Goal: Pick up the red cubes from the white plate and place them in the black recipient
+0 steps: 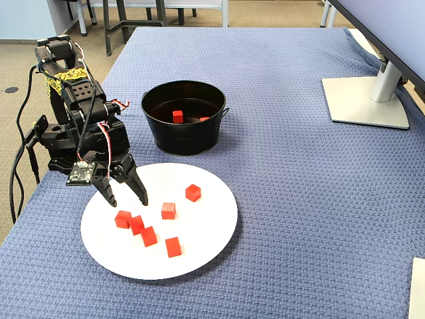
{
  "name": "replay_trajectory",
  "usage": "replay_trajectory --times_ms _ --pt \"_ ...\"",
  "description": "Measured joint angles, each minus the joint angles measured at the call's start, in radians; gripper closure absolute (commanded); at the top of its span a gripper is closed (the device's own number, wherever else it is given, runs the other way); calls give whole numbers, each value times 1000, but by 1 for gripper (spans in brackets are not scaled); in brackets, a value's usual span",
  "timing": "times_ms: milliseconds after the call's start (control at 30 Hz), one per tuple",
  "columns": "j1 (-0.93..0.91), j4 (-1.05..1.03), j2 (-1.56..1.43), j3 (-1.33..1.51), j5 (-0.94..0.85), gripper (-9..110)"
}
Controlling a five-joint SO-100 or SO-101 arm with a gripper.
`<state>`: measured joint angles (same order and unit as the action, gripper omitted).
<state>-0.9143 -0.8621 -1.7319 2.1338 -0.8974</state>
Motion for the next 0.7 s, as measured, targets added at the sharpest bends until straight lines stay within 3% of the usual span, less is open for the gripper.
replay_trajectory --times_ms 700 --pt "-34 2 189 -118 -26 81"
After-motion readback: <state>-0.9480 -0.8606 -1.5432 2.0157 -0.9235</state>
